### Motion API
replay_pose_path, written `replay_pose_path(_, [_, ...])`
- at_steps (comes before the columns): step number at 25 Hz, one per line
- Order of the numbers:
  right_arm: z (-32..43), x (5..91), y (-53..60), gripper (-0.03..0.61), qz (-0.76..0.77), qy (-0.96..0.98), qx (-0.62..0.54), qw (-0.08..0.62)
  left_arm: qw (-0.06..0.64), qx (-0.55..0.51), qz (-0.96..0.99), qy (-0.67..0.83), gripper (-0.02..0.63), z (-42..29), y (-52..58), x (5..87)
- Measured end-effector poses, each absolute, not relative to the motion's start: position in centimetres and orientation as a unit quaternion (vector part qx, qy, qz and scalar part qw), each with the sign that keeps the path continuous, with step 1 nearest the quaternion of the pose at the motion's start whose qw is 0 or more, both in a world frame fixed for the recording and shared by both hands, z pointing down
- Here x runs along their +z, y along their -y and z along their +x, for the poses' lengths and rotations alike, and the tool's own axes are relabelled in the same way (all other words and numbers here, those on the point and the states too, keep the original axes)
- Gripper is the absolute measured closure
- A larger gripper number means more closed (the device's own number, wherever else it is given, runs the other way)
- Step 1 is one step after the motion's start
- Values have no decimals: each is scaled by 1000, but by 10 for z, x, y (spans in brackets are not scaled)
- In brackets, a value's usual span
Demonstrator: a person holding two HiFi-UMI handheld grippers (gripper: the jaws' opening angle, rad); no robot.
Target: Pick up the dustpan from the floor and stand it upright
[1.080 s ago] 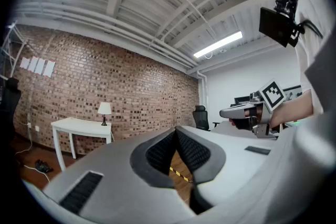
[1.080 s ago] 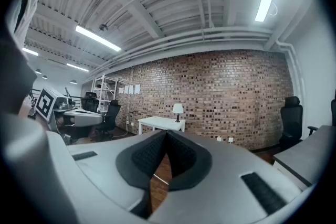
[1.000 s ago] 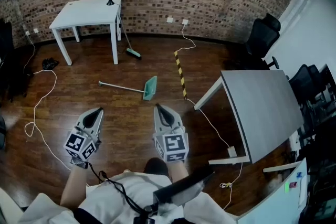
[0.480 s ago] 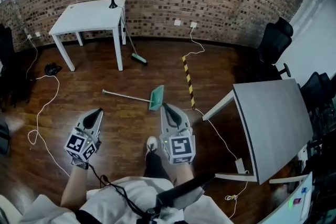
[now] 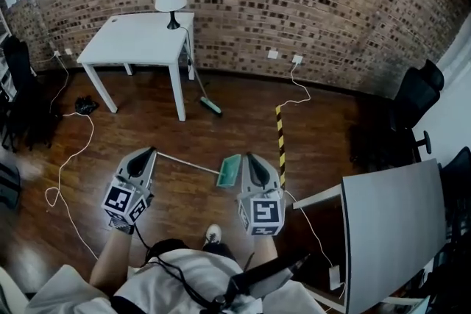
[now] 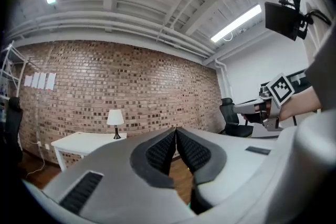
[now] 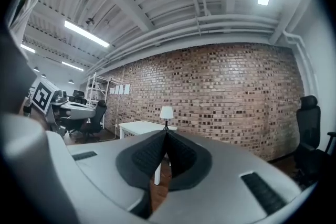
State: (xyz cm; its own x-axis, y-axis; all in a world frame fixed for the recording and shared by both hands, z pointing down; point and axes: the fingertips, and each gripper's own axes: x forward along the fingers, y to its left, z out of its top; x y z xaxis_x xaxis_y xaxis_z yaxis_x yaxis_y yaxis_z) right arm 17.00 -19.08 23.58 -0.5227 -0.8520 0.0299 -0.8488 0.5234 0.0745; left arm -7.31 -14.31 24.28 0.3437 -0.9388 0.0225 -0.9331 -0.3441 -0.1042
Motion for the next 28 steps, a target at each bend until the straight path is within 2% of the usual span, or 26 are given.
replay_pose_path(10, [148, 250, 247, 584, 491, 868, 0, 68, -26, -70, -806, -587, 615, -113, 203, 274])
replay_pose_path(13, [148, 255, 259, 584, 510, 857, 5, 77, -66, -50, -807, -585, 615, -127, 213, 285])
replay_pose_path(15, [148, 263, 263, 584, 526, 845, 15, 91, -91, -21, -810, -579, 592, -135, 215, 290])
replay_pose_path(18, [142, 269, 267, 584, 548, 829, 20, 104, -100, -15, -815, -571, 592, -147, 217, 299])
replay_pose_path(20, [132, 270, 268, 563, 549, 828, 13, 108, -107, -21, -816, -567, 592, -157, 222, 307])
replay_pose_path(24, [104, 275, 274, 560, 526, 841, -13, 130, -197, 36, -814, -545, 580, -176, 238, 332])
replay_pose_path(25, [96, 279, 277, 535, 514, 846, -16, 140, -229, 58, -811, -536, 555, -179, 242, 339])
replay_pose_path(27, [82, 295, 283, 392, 487, 857, -7, 167, -285, 94, -798, -523, 509, -188, 253, 356])
replay_pose_path(28, [79, 305, 287, 353, 478, 860, 1, 178, -307, 104, -790, -521, 509, -194, 259, 366])
